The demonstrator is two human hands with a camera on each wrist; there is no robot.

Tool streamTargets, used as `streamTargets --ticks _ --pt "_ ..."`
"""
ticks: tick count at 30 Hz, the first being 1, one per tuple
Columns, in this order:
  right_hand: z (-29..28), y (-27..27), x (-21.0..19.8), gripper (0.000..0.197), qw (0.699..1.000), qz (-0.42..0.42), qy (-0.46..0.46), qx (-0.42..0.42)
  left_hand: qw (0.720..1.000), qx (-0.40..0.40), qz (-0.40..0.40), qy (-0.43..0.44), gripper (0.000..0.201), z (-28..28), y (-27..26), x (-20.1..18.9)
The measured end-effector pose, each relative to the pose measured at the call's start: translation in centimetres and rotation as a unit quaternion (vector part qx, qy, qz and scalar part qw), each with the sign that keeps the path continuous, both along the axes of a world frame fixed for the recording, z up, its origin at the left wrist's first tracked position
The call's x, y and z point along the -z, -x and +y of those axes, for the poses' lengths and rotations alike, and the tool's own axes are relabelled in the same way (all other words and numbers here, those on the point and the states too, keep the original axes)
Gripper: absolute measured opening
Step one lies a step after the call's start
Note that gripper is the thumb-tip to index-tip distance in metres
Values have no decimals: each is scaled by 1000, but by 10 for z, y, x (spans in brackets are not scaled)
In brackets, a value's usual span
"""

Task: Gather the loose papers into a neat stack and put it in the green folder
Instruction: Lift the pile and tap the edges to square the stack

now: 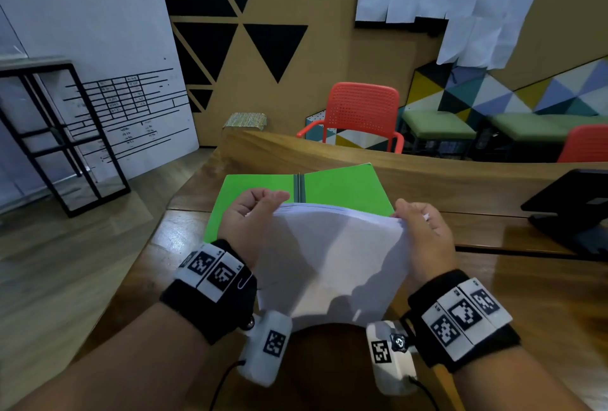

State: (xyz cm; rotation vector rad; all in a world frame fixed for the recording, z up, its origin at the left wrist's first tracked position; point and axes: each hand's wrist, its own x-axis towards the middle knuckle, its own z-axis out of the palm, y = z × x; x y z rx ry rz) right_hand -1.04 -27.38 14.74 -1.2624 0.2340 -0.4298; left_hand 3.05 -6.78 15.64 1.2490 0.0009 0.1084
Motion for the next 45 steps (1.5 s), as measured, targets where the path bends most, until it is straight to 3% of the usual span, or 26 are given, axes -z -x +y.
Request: streamTargets --ticks 4,8,10,11,12,13,15,18,21,25,27,29,31,34,36,38,40,42,43,45 --pt "5 -6 -7 23 999 14 -13 30 999 -31 13 -13 26 -3 -4 -5" --pt "3 -4 -5 69 1000 3 -15 20 1000 -19 14 -2 16 -1 -7 -2" --pt "1 -2 4 76 1000 -7 -18 -21 999 29 16 -36 52 0 -7 4" --pt "2 -1 9 66 999 -1 -9 -40 995 52 19 -79 67 -1 -5 6" --pt "6 1 13 47 999 9 4 -50 990 69 19 -120 64 -3 -1 8" --pt "10 2 15 28 999 21 13 -44 985 77 22 -150 47 -5 4 10" --pt "15 4 14 17 999 32 15 -8 983 40 55 -172 16 -9 11 7" --pt "13 8 8 19 1000 -1 -10 1 987 -38 26 -157 10 -1 13 8" --pt "11 10 6 31 1000 -22 -13 -17 990 -32 -3 -135 25 4 14 11" --pt "7 5 9 65 999 -7 -22 -44 982 -22 64 -174 29 7 9 14" --pt "4 5 9 71 998 -7 -27 -56 985 -9 86 -150 28 11 7 15" --pt "3 7 5 64 997 -3 -21 -76 983 5 73 -168 30 14 4 19" --pt "2 8 2 42 996 11 -10 -87 973 17 74 -217 29 12 4 25" --pt "-2 7 -1 45 998 22 61 9 958 -21 120 -259 14 3 8 22" --pt "-6 9 -13 52 976 27 177 122 943 -23 105 -316 18 -5 11 8" --pt "-4 15 -30 61 937 -18 314 152 938 5 26 -347 21 -13 14 -11" --pt "4 20 -47 60 858 -82 497 97 909 28 -86 -407 37 -21 22 -30" --pt "10 17 -52 33 781 -69 621 3 866 62 -158 -471 43 -26 29 -41" --pt "9 14 -50 22 774 -43 631 -33 851 71 -174 -490 44 -27 29 -42" --pt "2 9 -42 20 816 -27 573 -74 834 95 -167 -517 57 -22 27 -35"
